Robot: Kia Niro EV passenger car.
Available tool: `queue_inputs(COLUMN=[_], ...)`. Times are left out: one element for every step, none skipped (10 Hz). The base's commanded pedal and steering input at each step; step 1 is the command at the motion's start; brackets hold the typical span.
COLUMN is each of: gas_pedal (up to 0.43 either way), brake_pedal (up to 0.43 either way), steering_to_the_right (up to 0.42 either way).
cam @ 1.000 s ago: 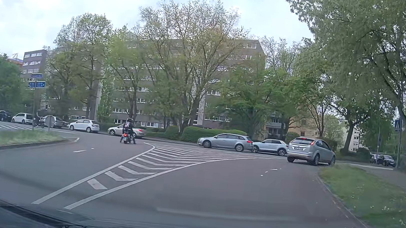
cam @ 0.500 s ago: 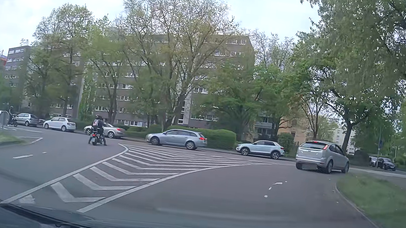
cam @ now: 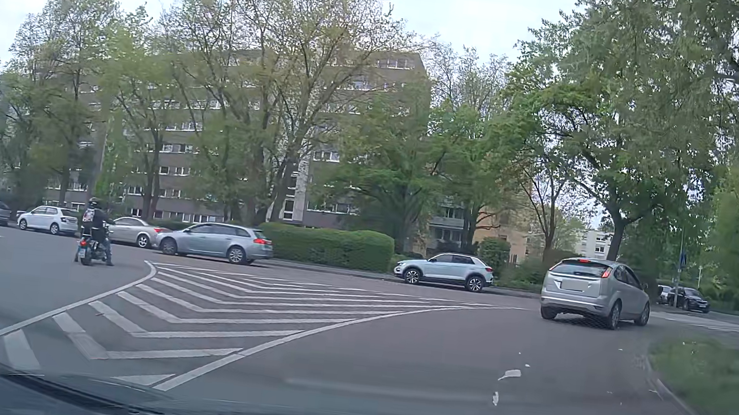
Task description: Follow the waypoints while adhering to traffic rules and regulations
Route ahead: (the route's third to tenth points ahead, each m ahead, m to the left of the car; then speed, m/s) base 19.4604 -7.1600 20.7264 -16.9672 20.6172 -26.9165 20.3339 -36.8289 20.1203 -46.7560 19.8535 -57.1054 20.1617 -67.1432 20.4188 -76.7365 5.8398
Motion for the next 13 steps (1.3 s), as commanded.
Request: queue_inputs(gas_pedal=[0.000,0.000,0.000,0.000,0.000,0.000,0.000,0.000,0.000,0.000,0.000,0.000,0.000], brake_pedal=[0.085,0.140,0.159,0.183,0.201,0.213,0.220,0.213,0.201,0.201,0.201,0.201,0.207], steering_to_the_right=[0.123,0.131,0.137,0.143,0.146,0.146,0.146,0.150,0.155,0.166,0.176,0.188,0.194])
